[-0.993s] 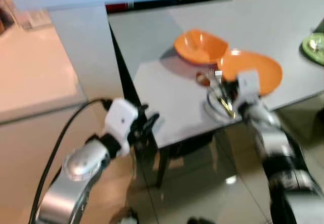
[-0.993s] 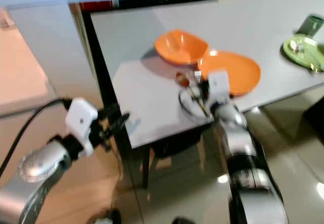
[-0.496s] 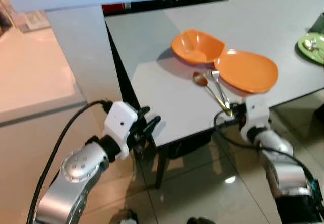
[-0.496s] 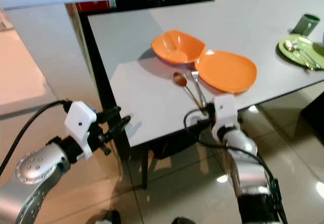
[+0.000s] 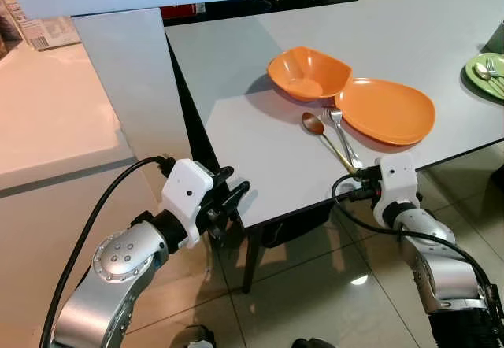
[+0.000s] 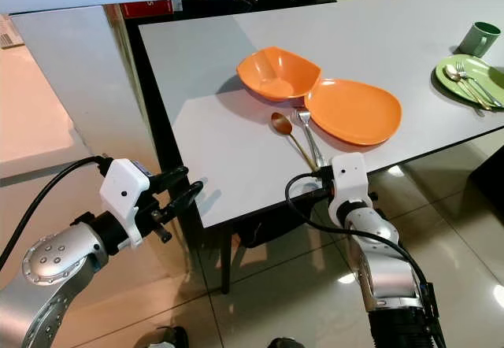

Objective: Setting the table

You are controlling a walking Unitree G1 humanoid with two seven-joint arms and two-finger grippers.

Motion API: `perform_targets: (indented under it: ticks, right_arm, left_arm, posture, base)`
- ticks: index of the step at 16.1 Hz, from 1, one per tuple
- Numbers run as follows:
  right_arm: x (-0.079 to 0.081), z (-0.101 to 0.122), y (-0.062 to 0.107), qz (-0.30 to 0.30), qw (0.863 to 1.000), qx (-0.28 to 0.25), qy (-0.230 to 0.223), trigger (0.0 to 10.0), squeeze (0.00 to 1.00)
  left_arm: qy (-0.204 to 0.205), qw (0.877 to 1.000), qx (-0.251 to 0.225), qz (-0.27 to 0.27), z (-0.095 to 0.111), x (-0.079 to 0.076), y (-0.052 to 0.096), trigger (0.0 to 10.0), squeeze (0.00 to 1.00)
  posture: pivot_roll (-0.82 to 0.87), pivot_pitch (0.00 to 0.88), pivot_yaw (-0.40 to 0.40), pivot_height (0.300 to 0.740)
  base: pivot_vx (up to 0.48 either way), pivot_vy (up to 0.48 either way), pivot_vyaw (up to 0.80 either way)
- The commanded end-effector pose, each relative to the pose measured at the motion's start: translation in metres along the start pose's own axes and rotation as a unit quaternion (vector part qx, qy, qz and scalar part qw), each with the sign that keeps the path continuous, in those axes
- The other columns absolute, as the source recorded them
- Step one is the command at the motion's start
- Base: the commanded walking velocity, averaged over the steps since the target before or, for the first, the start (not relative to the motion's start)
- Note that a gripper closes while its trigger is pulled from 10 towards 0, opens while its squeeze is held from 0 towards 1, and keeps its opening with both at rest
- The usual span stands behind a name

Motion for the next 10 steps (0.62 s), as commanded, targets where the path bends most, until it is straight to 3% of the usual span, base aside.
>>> perform_targets:
  ticks: [1,10]
  right_arm:
    - [-0.004,-0.001,0.0,-0.009,1.0,0.006,-0.007,0.0,0.0]
    - [-0.011,-0.012,-0.013,-0.031,0.999,0.022,-0.007,0.0,0.0]
  left_arm:
    - [-0.003,1.0,-0.002,-0.007,0.003,-0.003,0.002,10.0,0.0]
    - [-0.006,1.0,0.001,-0.007,0.001,-0.001,0.003,10.0,0.0]
  posture:
    - [0.06,0.081,-0.011,0.74]
    - [0.07,0.076,0.003,0.74]
  base:
    - [0.0,0.0,0.0]
    - [0.0,0.0,0.0]
Point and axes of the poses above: a point about 5 cm out from each wrist's last joint towards the gripper, its own y axis pointing back from the gripper into the wrist, its own z axis along the axis of the wrist's last joint, x = y × z, the point moved 6 cm from there along -y, pointing out of the wrist towards the gripper, and after that the axes turned 10 degrees about -y, right-handed, at the moved point
